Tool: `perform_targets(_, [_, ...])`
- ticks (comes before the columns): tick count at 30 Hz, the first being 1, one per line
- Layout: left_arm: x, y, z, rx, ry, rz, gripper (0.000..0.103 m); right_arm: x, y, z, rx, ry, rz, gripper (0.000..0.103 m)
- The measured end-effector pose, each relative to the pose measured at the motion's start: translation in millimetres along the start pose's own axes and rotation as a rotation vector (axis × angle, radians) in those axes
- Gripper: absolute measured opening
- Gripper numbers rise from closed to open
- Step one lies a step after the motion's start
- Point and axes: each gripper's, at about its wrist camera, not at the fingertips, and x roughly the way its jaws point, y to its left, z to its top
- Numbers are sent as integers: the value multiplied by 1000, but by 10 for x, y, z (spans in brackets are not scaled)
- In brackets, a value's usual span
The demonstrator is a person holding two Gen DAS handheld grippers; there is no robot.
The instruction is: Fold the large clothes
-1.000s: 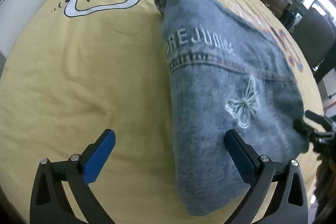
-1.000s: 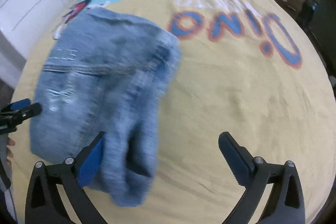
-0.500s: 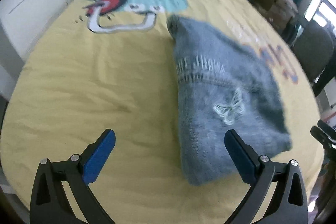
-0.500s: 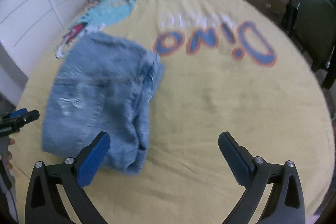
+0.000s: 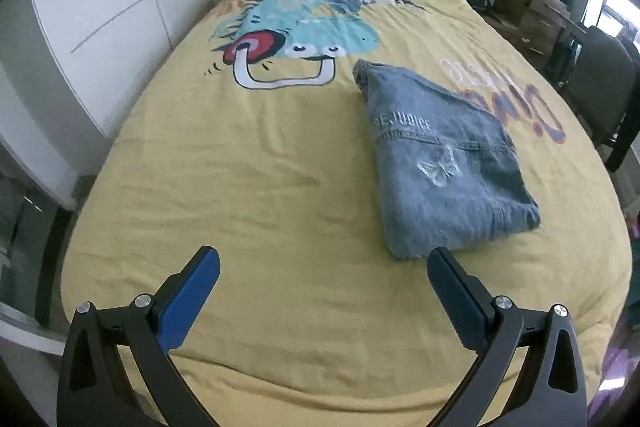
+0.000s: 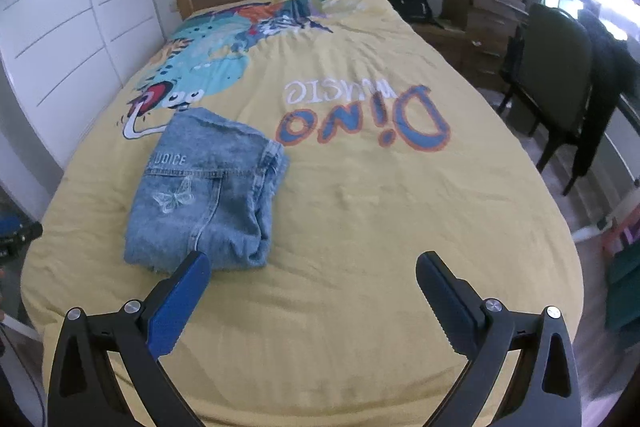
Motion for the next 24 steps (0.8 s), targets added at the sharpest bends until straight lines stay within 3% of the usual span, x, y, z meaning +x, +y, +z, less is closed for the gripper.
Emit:
perform_targets(8, [3,-9,-75,-11,17,6,102,-145,-132,-113,7,5,-39,103])
perform_targets(24, [-5,4,-107,-8,37,19,102,-163,-39,-121,-37,20,-32,103])
